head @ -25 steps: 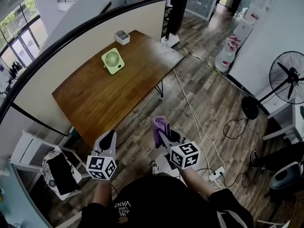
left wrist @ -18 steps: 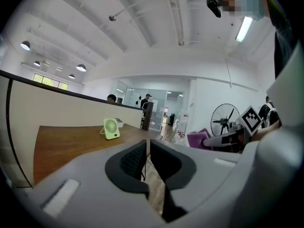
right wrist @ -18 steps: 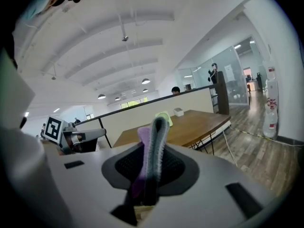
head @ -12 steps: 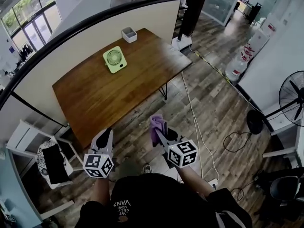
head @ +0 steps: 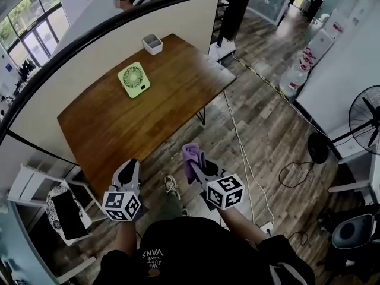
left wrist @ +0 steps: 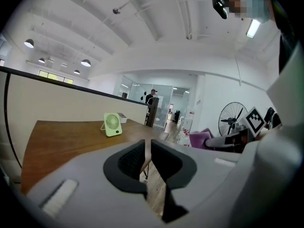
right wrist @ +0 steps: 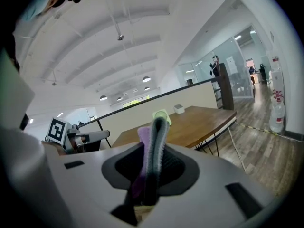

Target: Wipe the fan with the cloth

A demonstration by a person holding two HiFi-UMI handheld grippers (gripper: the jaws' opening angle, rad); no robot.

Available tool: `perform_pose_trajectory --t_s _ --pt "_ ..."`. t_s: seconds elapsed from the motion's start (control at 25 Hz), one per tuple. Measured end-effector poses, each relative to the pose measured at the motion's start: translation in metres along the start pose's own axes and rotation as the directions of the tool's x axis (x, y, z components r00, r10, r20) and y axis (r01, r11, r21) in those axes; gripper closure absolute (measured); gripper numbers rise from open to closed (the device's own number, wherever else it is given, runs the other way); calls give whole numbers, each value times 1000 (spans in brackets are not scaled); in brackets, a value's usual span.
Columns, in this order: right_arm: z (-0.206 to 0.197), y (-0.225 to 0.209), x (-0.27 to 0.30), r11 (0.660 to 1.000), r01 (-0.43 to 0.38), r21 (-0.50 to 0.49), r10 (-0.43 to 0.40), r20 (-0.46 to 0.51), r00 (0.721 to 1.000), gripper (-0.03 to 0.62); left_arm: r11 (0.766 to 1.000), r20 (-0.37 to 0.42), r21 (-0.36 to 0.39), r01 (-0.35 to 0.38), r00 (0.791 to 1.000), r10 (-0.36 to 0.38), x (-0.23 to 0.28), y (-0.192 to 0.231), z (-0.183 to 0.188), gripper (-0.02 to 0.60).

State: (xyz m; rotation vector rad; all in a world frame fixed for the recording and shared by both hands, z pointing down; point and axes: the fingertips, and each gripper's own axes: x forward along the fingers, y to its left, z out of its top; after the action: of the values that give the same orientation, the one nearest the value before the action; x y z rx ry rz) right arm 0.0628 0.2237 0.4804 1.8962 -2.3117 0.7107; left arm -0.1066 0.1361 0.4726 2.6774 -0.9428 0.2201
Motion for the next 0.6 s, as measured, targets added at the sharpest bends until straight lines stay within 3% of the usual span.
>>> perform_pose_trajectory --t_s 0.12,0.6 --pt "10 -11 15 1000 4 -5 -4 -7 1000 510 1000 -6 -19 14 1000 -14 23 8 5 489" --pt "64 -45 111 999 -11 -33 10 -35 999 510 996 -27 -82 -30 999 28 107 86 32 440"
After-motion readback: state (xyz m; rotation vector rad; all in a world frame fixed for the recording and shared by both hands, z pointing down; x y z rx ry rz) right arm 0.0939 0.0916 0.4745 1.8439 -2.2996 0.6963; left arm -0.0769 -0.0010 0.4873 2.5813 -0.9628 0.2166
